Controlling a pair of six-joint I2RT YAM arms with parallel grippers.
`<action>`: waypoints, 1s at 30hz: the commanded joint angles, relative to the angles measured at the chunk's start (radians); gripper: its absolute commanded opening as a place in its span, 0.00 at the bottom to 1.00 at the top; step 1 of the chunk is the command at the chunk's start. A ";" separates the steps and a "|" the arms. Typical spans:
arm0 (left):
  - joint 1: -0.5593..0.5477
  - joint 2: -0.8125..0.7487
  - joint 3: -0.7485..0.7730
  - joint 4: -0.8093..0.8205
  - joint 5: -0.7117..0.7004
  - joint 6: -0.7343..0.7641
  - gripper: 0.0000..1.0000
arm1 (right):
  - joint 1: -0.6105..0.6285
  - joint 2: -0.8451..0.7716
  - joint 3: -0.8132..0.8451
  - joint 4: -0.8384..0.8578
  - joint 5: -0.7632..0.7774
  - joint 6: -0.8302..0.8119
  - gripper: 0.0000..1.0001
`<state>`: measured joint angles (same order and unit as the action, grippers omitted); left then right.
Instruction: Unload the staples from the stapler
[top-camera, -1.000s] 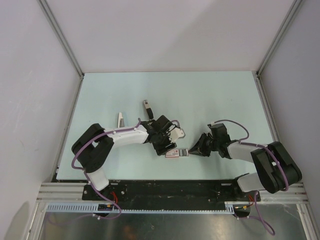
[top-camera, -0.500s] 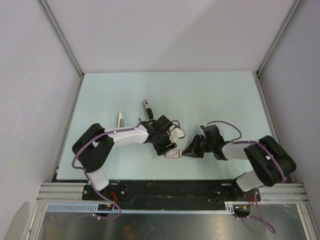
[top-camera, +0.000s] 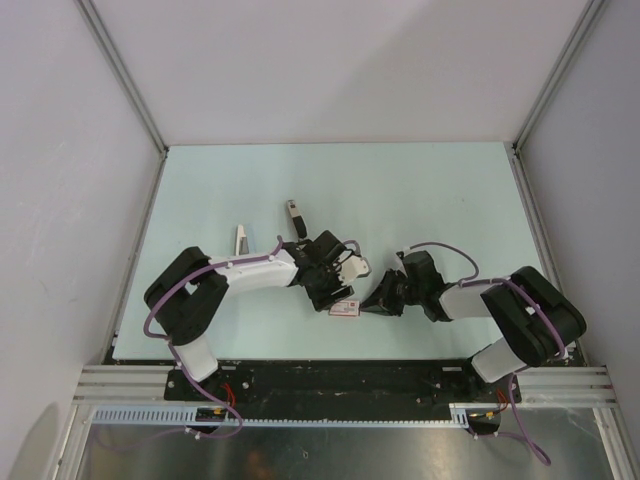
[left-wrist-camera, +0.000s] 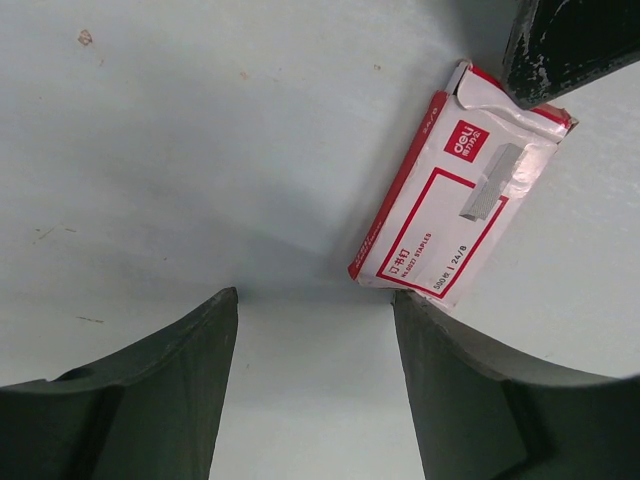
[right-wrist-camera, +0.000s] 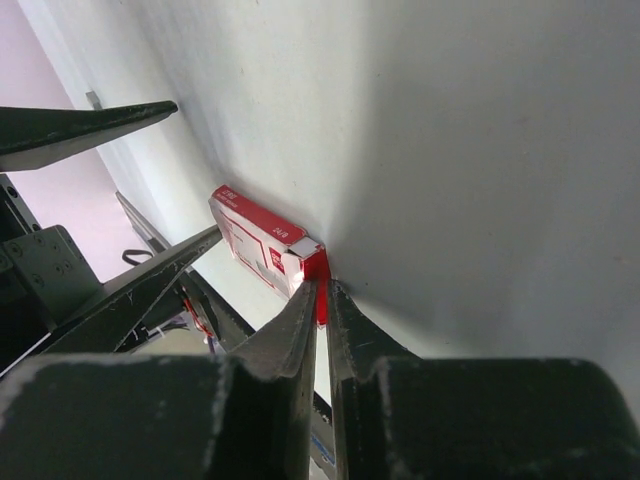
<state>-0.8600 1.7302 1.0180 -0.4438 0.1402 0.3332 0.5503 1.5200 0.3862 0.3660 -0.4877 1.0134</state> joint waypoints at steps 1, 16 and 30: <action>-0.013 0.024 0.031 0.015 0.014 0.029 0.69 | 0.024 0.022 0.016 -0.006 0.019 -0.007 0.12; 0.094 -0.118 0.072 -0.056 -0.047 -0.002 0.99 | -0.160 -0.355 0.090 -0.515 0.070 -0.281 0.65; 0.272 -0.367 0.332 -0.243 -0.068 0.025 0.99 | -0.207 -0.402 0.507 -0.793 0.179 -0.552 0.99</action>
<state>-0.6384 1.4200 1.2980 -0.6235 0.0814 0.3328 0.3592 1.1374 0.8009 -0.3492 -0.3408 0.5564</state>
